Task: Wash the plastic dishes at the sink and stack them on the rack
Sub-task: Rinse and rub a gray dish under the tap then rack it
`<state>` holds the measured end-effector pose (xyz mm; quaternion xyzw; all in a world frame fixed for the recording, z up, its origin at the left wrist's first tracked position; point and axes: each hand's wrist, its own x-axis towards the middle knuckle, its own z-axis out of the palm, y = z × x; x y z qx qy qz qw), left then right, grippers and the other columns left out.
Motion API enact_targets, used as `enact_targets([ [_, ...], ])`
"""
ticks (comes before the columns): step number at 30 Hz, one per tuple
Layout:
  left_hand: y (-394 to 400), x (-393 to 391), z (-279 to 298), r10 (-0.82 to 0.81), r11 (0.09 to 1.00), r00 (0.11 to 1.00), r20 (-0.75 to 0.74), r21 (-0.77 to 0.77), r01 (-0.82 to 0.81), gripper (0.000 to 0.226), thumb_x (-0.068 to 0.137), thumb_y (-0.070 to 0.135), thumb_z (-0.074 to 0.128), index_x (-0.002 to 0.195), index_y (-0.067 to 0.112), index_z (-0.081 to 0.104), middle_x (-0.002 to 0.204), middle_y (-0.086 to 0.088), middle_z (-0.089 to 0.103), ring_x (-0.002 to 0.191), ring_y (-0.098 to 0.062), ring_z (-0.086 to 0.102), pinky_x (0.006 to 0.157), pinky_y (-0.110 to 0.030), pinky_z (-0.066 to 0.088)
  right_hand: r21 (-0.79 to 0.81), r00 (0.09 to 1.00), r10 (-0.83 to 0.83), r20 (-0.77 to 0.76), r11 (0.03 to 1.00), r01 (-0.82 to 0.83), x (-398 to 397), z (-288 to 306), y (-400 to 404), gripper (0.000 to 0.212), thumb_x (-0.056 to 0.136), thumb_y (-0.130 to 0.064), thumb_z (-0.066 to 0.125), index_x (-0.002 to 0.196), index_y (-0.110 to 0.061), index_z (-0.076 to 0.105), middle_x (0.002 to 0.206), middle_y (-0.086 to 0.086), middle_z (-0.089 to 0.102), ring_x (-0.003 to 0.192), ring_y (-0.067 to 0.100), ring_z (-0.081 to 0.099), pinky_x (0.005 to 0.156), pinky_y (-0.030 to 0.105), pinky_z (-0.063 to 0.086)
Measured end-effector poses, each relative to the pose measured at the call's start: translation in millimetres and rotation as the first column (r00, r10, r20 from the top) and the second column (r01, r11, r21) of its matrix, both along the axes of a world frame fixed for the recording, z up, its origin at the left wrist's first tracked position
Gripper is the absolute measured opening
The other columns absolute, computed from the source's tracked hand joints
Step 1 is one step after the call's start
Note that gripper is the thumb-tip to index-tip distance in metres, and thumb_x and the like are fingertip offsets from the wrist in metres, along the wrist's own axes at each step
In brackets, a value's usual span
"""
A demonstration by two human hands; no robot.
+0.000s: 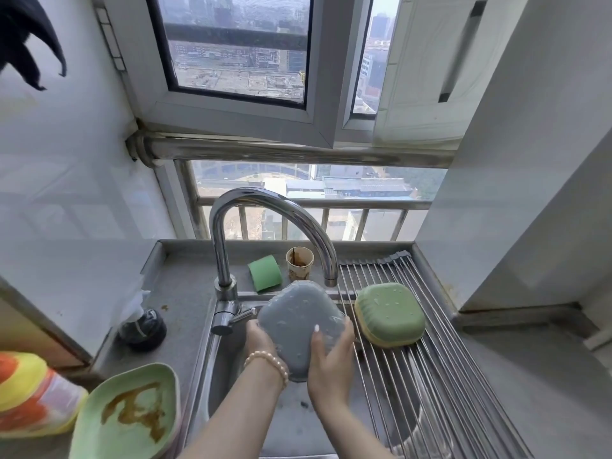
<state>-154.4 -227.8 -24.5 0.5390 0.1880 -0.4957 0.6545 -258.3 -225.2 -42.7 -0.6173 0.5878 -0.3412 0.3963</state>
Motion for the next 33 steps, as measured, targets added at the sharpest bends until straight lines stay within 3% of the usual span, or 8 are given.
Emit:
enact_targets([
  [4,6.2,-6.5,-4.9,0.039,0.999,0.999,0.007,-0.033,-0.039,0.027,0.078,0.036,0.039,0.071,0.018,0.058,0.08,-0.009,0.06,0.072,-0.028,0.055,0.066,-0.033,0.047,0.507,0.863,-0.355,0.359,0.851,0.14,2.6,16.2,-39.4,0.043,0.094,-0.047,0.05,0.1,-0.006,0.059,0.091,0.007,0.063,0.086,0.026,0.061,0.075,0.036,0.05],
  [7,15.5,-8.8,-6.0,-0.073,0.997,0.997,-0.022,-0.012,0.073,0.027,0.08,0.038,0.04,0.074,0.019,0.059,0.078,-0.007,0.064,0.073,-0.029,0.058,0.059,-0.031,0.052,0.555,0.828,-0.37,0.421,0.827,0.087,-8.0,32.7,-56.5,0.025,0.095,-0.027,0.054,0.08,-0.008,0.059,0.082,0.007,0.06,0.075,0.021,0.056,0.07,0.031,0.045],
  [13,30.7,8.1,3.9,-0.415,0.91,0.888,-0.197,-0.101,0.403,0.032,0.088,0.029,0.041,0.088,0.007,0.065,0.082,-0.019,0.071,0.09,-0.036,0.057,0.084,-0.048,0.044,-0.206,0.975,0.142,0.173,0.973,-0.105,-23.6,35.9,-51.0,0.054,0.098,-0.018,0.046,0.045,-0.022,0.036,0.044,-0.007,0.036,0.045,0.009,0.032,0.055,0.036,0.028],
  [18,38.3,18.9,-1.7,-0.533,0.845,0.825,-0.188,-0.176,0.505,0.03,0.091,0.007,0.045,0.114,-0.01,0.054,0.095,-0.031,0.065,0.079,-0.042,0.066,0.065,-0.048,0.058,-0.679,0.84,0.479,-0.253,0.531,-0.507,-41.1,37.3,-34.2,0.043,0.089,-0.016,0.045,0.048,-0.018,0.032,0.049,-0.006,0.031,0.048,0.006,0.027,0.049,0.022,0.022],
  [22,35.9,24.6,-10.7,-0.436,0.877,0.884,-0.169,-0.3,0.375,0.043,0.099,0.023,0.043,0.133,-0.003,0.048,0.126,-0.032,0.056,0.105,-0.043,0.06,0.07,-0.058,0.056,-0.422,0.541,0.432,-0.722,0.345,-0.838,-65.3,21.8,-34.9,0.044,0.094,-0.027,0.035,0.067,-0.013,0.067,0.074,0.002,0.065,0.07,0.017,0.062,0.08,0.028,0.056],
  [25,35.4,9.6,-9.8,-0.394,0.877,0.914,-0.098,-0.336,0.343,0.041,0.101,0.024,0.042,0.133,0.0,0.049,0.119,-0.028,0.062,0.107,-0.042,0.061,0.077,-0.053,0.056,-0.004,0.197,0.363,-0.911,0.469,-0.883,-53.2,36.5,-31.0,0.104,0.083,-0.062,-0.018,0.14,0.001,0.041,0.149,0.02,0.036,0.14,0.028,0.033,0.12,0.042,0.012],
  [28,36.1,-18.3,2.0,-0.407,0.865,0.904,-0.128,-0.374,0.336,0.04,0.098,0.027,0.043,0.116,-0.002,0.063,0.106,-0.024,0.068,0.096,-0.037,0.065,0.093,-0.048,0.046,0.242,0.198,0.586,-0.786,0.586,-0.774,-28.8,47.3,-31.4,0.123,0.053,-0.079,-0.016,0.152,-0.007,-0.004,0.157,0.014,-0.016,0.146,0.026,-0.015,0.118,0.037,-0.01],
  [33,27.2,-15.9,-0.6,-0.329,0.875,0.929,-0.168,-0.424,0.233,0.064,0.081,0.061,0.053,0.11,0.005,0.063,0.1,-0.015,0.07,0.105,-0.032,0.06,0.102,-0.048,0.04,0.313,0.261,0.802,-0.537,0.477,-0.821,-1.4,53.3,-5.3,0.071,0.101,-0.051,0.019,0.151,-0.011,-0.013,0.159,0.01,-0.015,0.145,0.016,-0.018,0.115,0.029,-0.015],
])
